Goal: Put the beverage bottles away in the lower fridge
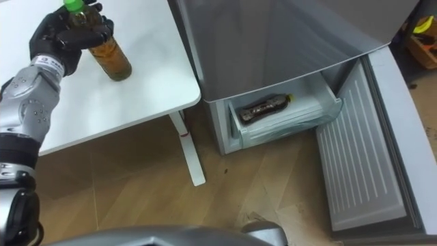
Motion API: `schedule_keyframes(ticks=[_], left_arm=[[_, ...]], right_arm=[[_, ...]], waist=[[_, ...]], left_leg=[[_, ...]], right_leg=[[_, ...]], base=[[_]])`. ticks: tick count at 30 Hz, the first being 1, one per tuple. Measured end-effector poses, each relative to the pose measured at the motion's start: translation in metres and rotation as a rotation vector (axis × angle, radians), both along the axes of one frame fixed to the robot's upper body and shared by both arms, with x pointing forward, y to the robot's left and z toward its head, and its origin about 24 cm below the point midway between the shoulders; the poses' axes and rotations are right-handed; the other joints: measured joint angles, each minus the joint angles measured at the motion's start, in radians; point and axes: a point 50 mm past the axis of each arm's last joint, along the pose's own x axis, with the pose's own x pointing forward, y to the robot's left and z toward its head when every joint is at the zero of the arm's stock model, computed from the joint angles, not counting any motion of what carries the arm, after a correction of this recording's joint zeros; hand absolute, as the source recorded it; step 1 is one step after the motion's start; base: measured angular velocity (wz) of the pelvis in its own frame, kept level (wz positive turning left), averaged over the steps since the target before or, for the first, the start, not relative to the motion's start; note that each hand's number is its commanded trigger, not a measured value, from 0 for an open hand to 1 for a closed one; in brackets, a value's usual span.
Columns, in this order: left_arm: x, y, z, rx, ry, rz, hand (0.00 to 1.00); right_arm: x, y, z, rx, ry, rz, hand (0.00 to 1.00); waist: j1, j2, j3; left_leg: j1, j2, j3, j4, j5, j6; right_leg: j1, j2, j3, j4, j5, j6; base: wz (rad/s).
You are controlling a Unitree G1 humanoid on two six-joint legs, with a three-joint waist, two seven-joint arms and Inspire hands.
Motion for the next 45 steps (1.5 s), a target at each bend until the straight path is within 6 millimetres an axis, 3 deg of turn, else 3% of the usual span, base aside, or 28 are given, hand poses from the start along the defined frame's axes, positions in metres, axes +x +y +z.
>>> schedule_keyframes(ticks=[28, 34, 40, 45], left_arm=[[0.000, 0.000, -0.004, -0.003, 0.026, 0.005, 1.00], [0.001, -0.008, -0.004, 0.006, 0.025, -0.011, 1.00], [0.007, -0.022, 0.020, 0.019, -0.083, -0.052, 1.00], [-0.001, -0.034, 0.045, 0.041, -0.211, -0.088, 1.00]], right_arm=[[0.005, 0.000, 0.000, -0.007, -0.012, 0.004, 0.00], [0.004, 0.003, -0.001, 0.010, -0.006, 0.004, 0.00], [0.016, 0.003, -0.001, 0.021, -0.035, 0.027, 0.00], [0.026, 0.004, 0.000, 0.021, -0.056, 0.061, 0.00]], waist=[[-0.003, 0.002, 0.0004], [-0.007, 0.001, 0.0006], [0.002, -0.011, 0.0063], [0.008, -0.015, 0.0032]], left_leg=[[-0.006, 0.006, -0.003, -0.001, -0.001, -0.001], [-0.006, 0.006, -0.010, 0.001, -0.002, 0.000], [-0.019, 0.001, -0.030, 0.009, -0.001, 0.000], [-0.033, -0.001, -0.042, 0.013, -0.001, 0.000]], right_leg=[[-0.007, 0.001, -0.006, 0.014, 0.001, -0.001], [-0.003, -0.003, -0.026, 0.015, 0.001, -0.001], [-0.007, -0.005, -0.037, 0.012, 0.001, -0.001], [-0.005, -0.011, -0.063, -0.004, 0.001, 0.000]], base=[[0.00], [0.03], [0.07], [0.09]])
